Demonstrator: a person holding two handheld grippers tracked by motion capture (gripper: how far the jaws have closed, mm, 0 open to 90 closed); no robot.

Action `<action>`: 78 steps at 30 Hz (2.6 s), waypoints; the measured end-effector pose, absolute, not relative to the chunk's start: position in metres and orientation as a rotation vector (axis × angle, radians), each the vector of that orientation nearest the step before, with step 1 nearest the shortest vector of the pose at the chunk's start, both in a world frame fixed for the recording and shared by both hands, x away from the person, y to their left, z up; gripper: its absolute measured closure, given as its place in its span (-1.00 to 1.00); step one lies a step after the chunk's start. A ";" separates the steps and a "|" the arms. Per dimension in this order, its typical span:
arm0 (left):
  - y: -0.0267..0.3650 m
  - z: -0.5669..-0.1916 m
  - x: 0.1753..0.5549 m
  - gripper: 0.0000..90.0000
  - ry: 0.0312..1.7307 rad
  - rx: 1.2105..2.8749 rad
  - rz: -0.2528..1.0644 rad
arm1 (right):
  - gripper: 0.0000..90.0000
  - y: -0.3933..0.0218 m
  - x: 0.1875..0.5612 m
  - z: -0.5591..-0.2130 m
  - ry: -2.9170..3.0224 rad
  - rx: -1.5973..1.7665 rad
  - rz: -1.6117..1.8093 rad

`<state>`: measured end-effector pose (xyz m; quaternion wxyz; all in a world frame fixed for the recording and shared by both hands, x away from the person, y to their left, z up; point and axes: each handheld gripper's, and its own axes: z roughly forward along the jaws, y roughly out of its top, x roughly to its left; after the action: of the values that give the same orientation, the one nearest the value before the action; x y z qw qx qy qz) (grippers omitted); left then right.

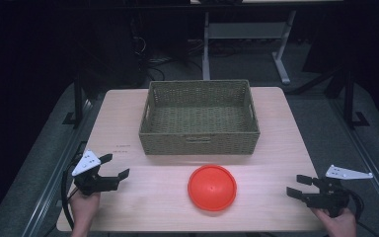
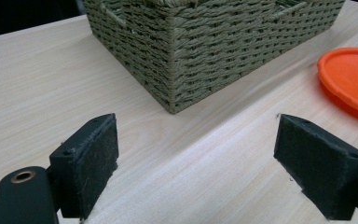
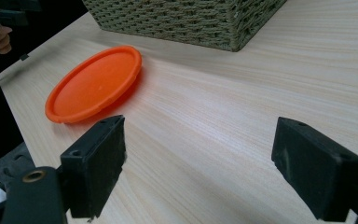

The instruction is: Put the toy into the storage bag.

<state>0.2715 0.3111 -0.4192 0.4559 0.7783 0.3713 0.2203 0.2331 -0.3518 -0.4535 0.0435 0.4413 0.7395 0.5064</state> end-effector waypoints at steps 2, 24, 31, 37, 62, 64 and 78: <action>0.311 -0.420 0.273 -0.71 0.919 1.919 0.540 | -0.63 -0.352 0.233 -0.454 2.262 1.348 1.546; 0.308 -0.420 0.271 -0.71 0.898 1.926 0.543 | -0.64 -0.304 0.248 -0.412 2.386 1.256 1.486; 0.309 -0.420 0.271 -0.71 0.906 1.913 0.541 | -0.65 -0.292 0.253 -0.402 2.436 1.235 1.466; 0.311 -0.420 0.271 -0.71 0.903 1.920 0.546 | -0.65 -0.279 0.259 -0.393 2.484 1.205 1.440; 0.312 -0.421 0.272 -0.71 0.922 1.894 0.548 | -0.65 -0.212 0.293 -0.378 2.693 1.090 1.364; 0.312 -0.421 0.272 -0.71 0.923 1.892 0.550 | -0.65 -0.207 0.296 -0.379 2.707 1.092 1.354; 0.312 -0.421 0.272 -0.71 0.920 1.900 0.557 | -0.56 -0.186 0.315 -0.399 2.775 1.114 1.262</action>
<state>0.2716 0.3122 -0.4207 0.4612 0.7722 0.3738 0.2265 0.3149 -0.1859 -0.3994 -0.0521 0.3428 0.8538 0.3883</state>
